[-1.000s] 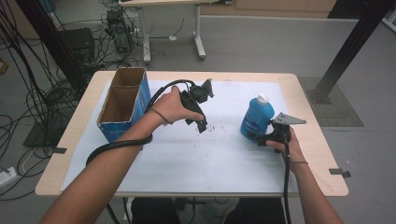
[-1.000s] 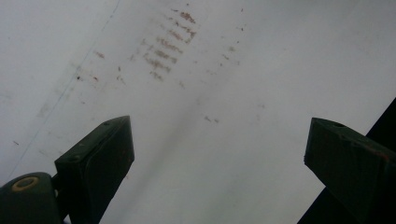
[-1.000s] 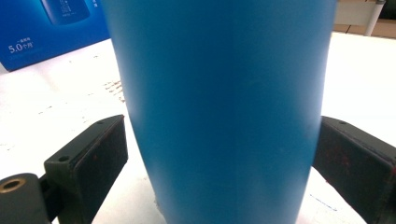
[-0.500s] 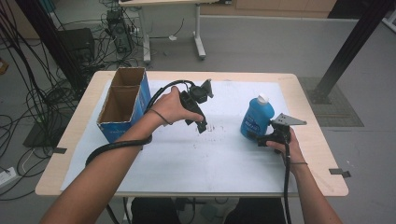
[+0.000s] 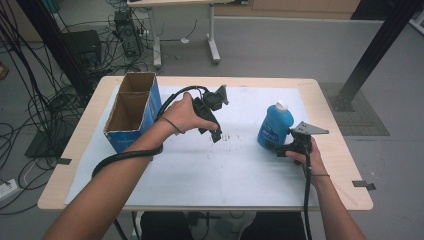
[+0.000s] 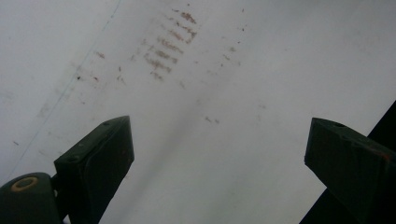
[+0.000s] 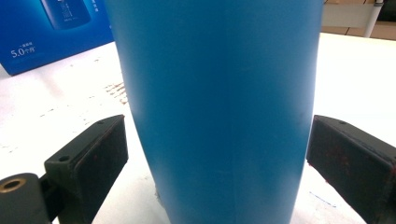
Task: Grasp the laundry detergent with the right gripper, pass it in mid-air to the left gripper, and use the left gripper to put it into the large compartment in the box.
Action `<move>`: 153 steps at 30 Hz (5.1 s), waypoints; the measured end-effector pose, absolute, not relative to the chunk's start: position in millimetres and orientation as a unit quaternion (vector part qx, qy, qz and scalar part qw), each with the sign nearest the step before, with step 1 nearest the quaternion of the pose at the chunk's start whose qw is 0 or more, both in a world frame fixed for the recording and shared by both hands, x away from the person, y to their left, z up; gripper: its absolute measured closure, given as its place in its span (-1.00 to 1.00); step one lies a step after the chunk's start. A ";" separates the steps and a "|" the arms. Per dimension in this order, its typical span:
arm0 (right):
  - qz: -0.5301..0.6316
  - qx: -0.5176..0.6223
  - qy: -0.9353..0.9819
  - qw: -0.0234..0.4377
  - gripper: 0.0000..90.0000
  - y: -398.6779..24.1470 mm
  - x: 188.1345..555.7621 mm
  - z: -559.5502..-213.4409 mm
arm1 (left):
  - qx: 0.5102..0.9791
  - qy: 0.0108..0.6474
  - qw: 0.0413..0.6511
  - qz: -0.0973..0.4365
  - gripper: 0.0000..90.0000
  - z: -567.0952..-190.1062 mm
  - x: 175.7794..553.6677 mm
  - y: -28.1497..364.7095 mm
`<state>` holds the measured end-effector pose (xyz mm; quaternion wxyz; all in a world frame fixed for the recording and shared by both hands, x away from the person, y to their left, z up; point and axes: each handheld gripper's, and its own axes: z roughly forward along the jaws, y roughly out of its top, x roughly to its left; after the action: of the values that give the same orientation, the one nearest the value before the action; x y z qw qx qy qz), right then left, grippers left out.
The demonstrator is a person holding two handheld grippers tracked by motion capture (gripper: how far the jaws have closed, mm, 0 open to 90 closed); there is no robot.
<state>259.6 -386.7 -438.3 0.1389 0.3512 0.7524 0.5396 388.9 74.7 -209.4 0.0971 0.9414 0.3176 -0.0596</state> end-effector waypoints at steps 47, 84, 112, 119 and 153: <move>0.543 0.350 0.751 0.137 -0.88 -389.4 259.6 -438.2 | 0.941 0.317 0.099 -0.058 -0.81 -206.8 388.4 72.8; 0.543 0.340 0.755 0.141 -0.26 -383.0 261.4 -439.4 | 0.941 0.319 0.100 -0.059 -0.80 -207.1 387.4 74.2; 0.545 0.331 0.751 0.173 -0.08 -379.8 252.8 -444.5 | 0.942 0.315 0.102 -0.056 -0.80 -206.5 385.0 74.8; 0.544 0.330 0.752 0.173 -0.08 -380.0 253.3 -443.9 | 0.942 0.314 0.101 -0.056 -0.81 -205.0 385.3 74.8; 0.561 0.306 0.758 0.131 -0.08 -387.1 255.8 -415.1 | 0.949 0.295 0.106 -0.047 -0.79 -178.1 377.0 78.1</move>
<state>255.8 -387.1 -415.1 0.1307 0.3063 0.7580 0.5608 377.0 78.1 -178.1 0.1056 0.9486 0.2947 -0.0466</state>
